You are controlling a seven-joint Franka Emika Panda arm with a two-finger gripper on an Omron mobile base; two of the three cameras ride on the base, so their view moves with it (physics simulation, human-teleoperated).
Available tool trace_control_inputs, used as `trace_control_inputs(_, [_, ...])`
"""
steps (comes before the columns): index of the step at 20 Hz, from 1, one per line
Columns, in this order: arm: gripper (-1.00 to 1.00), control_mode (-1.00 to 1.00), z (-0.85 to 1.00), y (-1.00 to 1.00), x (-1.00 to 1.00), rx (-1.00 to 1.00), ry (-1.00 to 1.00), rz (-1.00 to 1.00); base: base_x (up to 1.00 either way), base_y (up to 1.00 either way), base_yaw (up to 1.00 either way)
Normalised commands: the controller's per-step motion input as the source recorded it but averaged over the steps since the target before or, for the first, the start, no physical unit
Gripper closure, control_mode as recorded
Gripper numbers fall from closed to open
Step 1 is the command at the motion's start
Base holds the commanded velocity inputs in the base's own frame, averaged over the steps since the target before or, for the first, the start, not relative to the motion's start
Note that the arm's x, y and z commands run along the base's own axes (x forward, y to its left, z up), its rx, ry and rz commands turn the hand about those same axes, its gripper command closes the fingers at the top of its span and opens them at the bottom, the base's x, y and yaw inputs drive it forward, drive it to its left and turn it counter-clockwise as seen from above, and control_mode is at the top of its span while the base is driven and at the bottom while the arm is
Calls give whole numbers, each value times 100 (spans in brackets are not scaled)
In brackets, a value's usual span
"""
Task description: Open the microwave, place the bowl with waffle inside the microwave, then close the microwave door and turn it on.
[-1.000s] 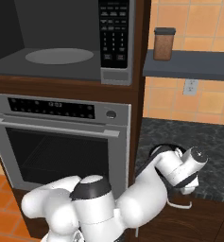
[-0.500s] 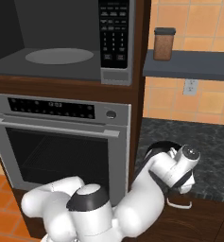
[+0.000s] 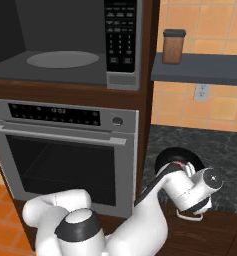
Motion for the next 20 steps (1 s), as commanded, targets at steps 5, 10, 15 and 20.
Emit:
trace_control_inputs(5, [100, -100, 46, 5, -100, 2, -32, -3, 0, 0, 0])
trace_control_inputs(10, [100, -100, 31, 32, -100, -1, -21, -7, 0, 0, 0])
trace_control_inputs(15, [100, -100, 55, 76, -100, -16, -4, -2, 0, 0, 0])
trace_control_inputs(20, [100, -100, 78, 87, -97, -17, 11, 0, 0, 0, 0])
